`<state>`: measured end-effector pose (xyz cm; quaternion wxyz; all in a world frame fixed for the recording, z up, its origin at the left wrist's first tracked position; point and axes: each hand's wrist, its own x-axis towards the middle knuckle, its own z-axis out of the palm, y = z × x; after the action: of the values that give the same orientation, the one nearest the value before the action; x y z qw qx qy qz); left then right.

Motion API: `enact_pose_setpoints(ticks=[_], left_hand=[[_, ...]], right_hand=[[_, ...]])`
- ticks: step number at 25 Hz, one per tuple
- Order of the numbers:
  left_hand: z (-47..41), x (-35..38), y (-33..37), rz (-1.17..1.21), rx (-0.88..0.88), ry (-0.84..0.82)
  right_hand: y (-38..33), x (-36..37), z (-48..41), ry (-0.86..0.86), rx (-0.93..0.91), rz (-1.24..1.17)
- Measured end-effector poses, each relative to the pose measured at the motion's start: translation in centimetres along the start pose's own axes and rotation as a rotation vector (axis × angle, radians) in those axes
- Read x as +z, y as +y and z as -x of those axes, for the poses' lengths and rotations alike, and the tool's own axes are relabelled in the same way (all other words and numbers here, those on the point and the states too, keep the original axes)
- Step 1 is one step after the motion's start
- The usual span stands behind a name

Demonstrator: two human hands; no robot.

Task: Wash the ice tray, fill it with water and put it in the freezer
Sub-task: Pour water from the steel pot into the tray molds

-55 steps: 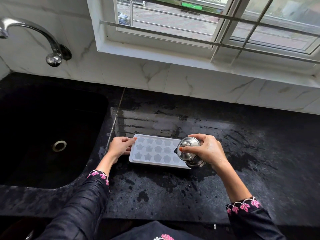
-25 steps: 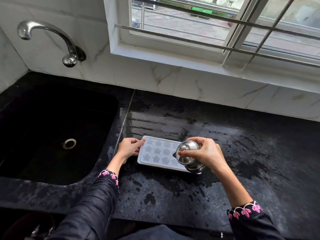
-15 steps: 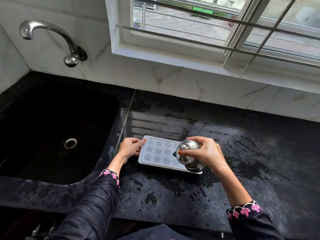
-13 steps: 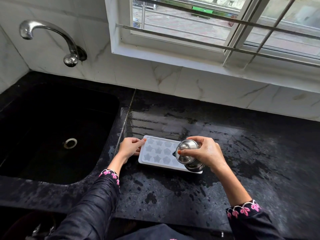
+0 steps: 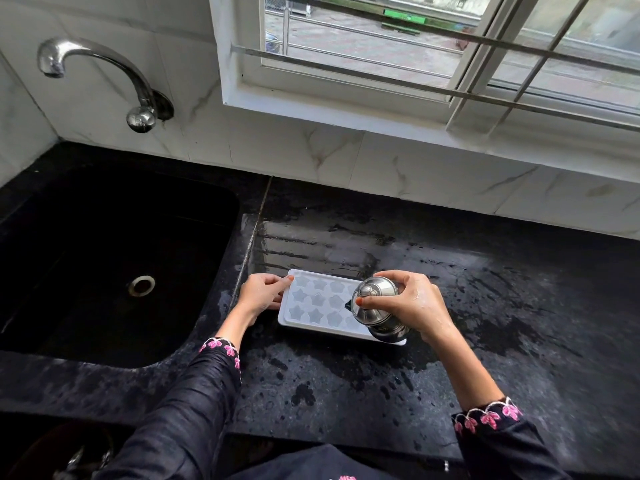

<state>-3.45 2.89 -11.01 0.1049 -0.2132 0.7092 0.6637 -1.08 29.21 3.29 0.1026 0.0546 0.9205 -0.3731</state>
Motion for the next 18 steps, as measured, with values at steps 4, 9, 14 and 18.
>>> enact_pose_setpoints(ticks=[4, 9, 14, 18], left_hand=[[-0.03, -0.04, 0.00, -0.003, 0.000, -0.003], [0.04, 0.01, 0.11, -0.006, 0.005, -0.002], [-0.01, -0.05, -0.02, -0.007, 0.009, -0.007], [-0.06, -0.15, -0.06, -0.009, 0.012, -0.009]], right_hand=[[-0.10, 0.12, 0.05, -0.004, 0.002, 0.000], [-0.11, 0.09, 0.05, -0.001, 0.003, 0.001], [-0.31, -0.08, 0.05, -0.008, 0.004, -0.012], [-0.47, 0.13, -0.18, -0.013, -0.002, -0.007]])
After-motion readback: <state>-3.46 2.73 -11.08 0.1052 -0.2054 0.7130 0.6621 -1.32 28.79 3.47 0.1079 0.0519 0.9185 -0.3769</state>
